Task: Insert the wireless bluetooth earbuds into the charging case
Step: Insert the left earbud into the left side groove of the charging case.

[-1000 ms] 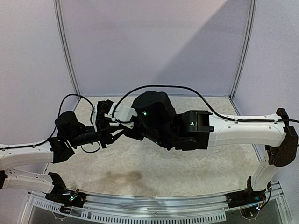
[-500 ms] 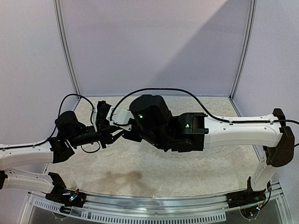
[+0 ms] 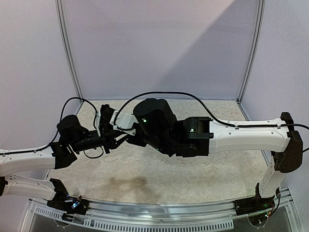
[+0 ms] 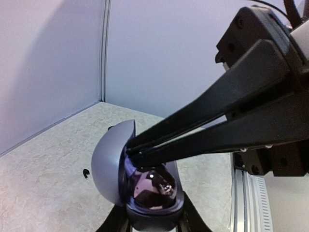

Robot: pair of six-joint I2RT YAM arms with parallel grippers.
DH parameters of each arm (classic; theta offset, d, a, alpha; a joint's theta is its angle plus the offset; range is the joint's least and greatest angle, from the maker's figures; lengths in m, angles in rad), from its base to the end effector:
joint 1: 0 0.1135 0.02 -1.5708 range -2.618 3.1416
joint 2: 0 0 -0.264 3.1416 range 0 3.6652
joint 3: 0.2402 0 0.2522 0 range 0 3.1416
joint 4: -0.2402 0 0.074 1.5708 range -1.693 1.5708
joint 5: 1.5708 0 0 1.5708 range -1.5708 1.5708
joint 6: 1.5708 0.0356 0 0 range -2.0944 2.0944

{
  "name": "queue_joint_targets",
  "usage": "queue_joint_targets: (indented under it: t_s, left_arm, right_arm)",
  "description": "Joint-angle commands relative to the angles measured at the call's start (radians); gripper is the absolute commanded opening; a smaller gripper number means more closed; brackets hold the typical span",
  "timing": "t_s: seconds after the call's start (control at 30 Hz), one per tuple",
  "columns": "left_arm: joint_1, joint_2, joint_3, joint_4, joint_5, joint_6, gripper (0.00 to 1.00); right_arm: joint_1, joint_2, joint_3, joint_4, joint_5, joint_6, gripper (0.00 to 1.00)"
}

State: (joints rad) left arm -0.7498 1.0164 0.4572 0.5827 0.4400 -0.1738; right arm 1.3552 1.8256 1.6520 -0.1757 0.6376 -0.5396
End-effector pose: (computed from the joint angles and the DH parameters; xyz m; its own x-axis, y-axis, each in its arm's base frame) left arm 0.1556 -0.1656 0.2614 -0.1436 -0.0801 -0.9864 0.9172 0.3635 -0.1630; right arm 0.1137 0.4200 0.3506 0.2790 -0.6559 -0.7014 -0.6084 0.4445 -0.6575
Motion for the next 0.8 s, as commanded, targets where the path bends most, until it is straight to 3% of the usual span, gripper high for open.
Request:
queue_joint_targets:
  t_s: [0.0,0.27,0.5,0.77]
  left_arm:
    - [0.001,-0.017,0.018,0.025,0.005,-0.005,0.0]
    - [0.001,-0.009,0.021,0.031,0.015,-0.007,0.0]
    - [0.001,-0.009,0.025,0.035,0.004,-0.009,0.0]
    - [0.004,-0.008,0.025,0.048,-0.019,-0.015,0.0]
  right_arm:
    - [-0.021,-0.003,-0.026,-0.037,0.015,0.023,0.0]
    - [-0.024,-0.004,-0.045,-0.028,0.009,0.019,0.0]
    - [-0.024,-0.003,-0.047,-0.038,-0.004,0.017,0.12]
    - [-0.024,-0.008,-0.048,-0.064,-0.022,0.019,0.14]
